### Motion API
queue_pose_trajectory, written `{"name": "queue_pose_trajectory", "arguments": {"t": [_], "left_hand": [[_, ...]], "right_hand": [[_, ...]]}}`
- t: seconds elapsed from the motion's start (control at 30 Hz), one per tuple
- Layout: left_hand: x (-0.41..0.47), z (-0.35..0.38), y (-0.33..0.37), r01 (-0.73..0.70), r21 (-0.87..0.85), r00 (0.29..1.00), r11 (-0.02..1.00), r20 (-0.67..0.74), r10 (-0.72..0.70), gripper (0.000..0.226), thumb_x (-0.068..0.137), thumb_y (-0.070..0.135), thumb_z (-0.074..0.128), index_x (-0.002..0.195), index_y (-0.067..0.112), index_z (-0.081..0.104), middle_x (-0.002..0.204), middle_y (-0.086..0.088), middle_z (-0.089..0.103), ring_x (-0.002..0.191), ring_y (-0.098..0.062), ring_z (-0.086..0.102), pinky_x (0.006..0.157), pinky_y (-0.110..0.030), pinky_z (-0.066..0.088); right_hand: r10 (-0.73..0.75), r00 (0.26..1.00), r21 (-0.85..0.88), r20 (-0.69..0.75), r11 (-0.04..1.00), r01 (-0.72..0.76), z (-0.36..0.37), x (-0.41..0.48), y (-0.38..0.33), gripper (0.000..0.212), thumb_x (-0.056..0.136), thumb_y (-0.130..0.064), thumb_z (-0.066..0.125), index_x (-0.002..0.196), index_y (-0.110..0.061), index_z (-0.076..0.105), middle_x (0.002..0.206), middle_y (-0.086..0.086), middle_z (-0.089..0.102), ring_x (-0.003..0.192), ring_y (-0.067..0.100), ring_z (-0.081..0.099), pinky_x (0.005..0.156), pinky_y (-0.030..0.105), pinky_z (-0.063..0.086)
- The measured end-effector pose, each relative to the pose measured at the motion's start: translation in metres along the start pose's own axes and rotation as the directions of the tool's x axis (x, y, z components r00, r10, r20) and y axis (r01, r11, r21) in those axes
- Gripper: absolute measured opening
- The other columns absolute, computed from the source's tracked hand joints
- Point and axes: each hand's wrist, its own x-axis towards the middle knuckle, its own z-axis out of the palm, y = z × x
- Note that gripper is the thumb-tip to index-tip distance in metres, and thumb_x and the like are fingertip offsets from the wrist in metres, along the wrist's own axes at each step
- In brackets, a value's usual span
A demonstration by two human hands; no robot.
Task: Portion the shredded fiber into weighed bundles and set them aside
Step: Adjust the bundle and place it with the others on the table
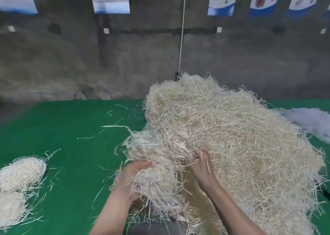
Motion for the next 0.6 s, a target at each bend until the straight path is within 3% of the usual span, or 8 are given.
{"name": "queue_pose_trajectory", "arguments": {"t": [0.1,0.17,0.27,0.33,0.43,0.5,0.57,0.6], "left_hand": [[0.001,0.026,0.008,0.011,0.251,0.991,0.968,0.127,-0.044,0.058,0.05,0.033,0.064,0.103,0.01,0.061,0.141,-0.011,0.042,0.125,-0.024,0.043,0.102,-0.035,0.032],[0.012,0.018,0.004,0.032,0.293,0.995,0.956,0.084,-0.059,0.096,0.044,0.039,0.068,0.133,0.01,0.047,0.152,-0.008,0.025,0.138,-0.024,0.024,0.102,-0.043,0.029],[0.019,0.015,0.011,-0.058,0.145,0.997,0.988,0.054,0.05,0.059,0.06,0.037,0.062,0.115,0.015,0.058,0.147,-0.007,0.035,0.123,-0.022,0.039,0.083,-0.033,0.036],[0.024,0.012,0.011,-0.052,0.056,0.999,0.997,0.007,0.052,0.067,0.064,0.037,0.061,0.126,0.013,0.05,0.149,-0.005,0.031,0.127,-0.027,0.037,0.092,-0.042,0.038],[0.032,0.014,0.009,0.009,0.103,1.0,0.995,0.001,-0.009,0.058,0.057,0.036,0.064,0.111,0.016,0.056,0.138,-0.002,0.041,0.126,-0.028,0.038,0.089,-0.041,0.038],[0.033,0.018,0.008,0.074,0.243,0.996,0.967,0.026,-0.082,0.045,0.054,0.032,0.065,0.097,0.021,0.057,0.126,0.008,0.043,0.133,-0.023,0.029,0.102,-0.045,0.029],[0.038,0.022,0.005,0.106,0.336,0.992,0.936,0.029,-0.122,0.077,0.05,0.033,0.07,0.122,0.013,0.051,0.141,0.0,0.036,0.138,-0.025,0.021,0.108,-0.05,0.023],[0.042,0.023,0.002,0.106,0.366,0.993,0.925,0.004,-0.115,0.093,0.051,0.034,0.074,0.134,0.011,0.041,0.146,-0.004,0.032,0.138,-0.028,0.023,0.108,-0.052,0.024]], "right_hand": [[0.08,0.988,0.012,0.134,0.997,-0.082,0.012,0.0,-0.009,0.043,0.091,-0.026,0.058,0.13,-0.021,0.039,0.138,0.001,0.04,0.124,0.027,0.044,0.091,0.003,0.031],[0.066,0.985,0.043,0.162,0.996,-0.074,0.012,0.01,-0.011,0.062,0.06,-0.069,0.069,0.101,-0.024,0.053,0.108,0.003,0.061,0.086,0.009,0.064,0.073,0.01,0.05],[0.177,0.982,0.341,0.066,0.921,-0.189,0.004,0.029,-0.009,0.008,0.079,-0.012,0.068,0.076,-0.007,0.063,0.075,0.002,0.062,0.053,0.01,0.051,0.06,0.025,0.046],[0.224,0.975,0.438,-0.012,0.877,-0.196,0.003,0.037,-0.002,0.015,0.08,0.006,0.057,0.07,-0.005,0.056,0.068,0.002,0.057,0.059,0.012,0.046,0.068,0.029,0.043],[0.234,0.972,0.594,0.033,0.777,-0.208,0.011,0.038,-0.003,0.029,0.085,0.001,0.053,0.113,0.004,0.055,0.112,0.01,0.057,0.075,0.012,0.051,0.066,0.022,0.044],[0.233,0.968,0.518,0.092,0.819,-0.247,0.022,0.038,-0.001,0.039,0.091,-0.002,0.047,0.128,-0.012,0.05,0.121,0.006,0.054,0.088,0.021,0.06,0.073,0.028,0.054],[0.203,0.966,0.323,0.158,0.914,-0.245,0.033,0.038,-0.001,0.036,0.096,-0.009,0.043,0.129,-0.022,0.048,0.134,0.004,0.048,0.12,0.025,0.053,0.099,0.038,0.047],[0.158,0.974,0.215,0.163,0.958,-0.192,0.034,0.04,-0.004,0.028,0.096,-0.009,0.044,0.12,-0.02,0.054,0.132,0.008,0.052,0.114,0.017,0.057,0.095,0.028,0.049]]}}
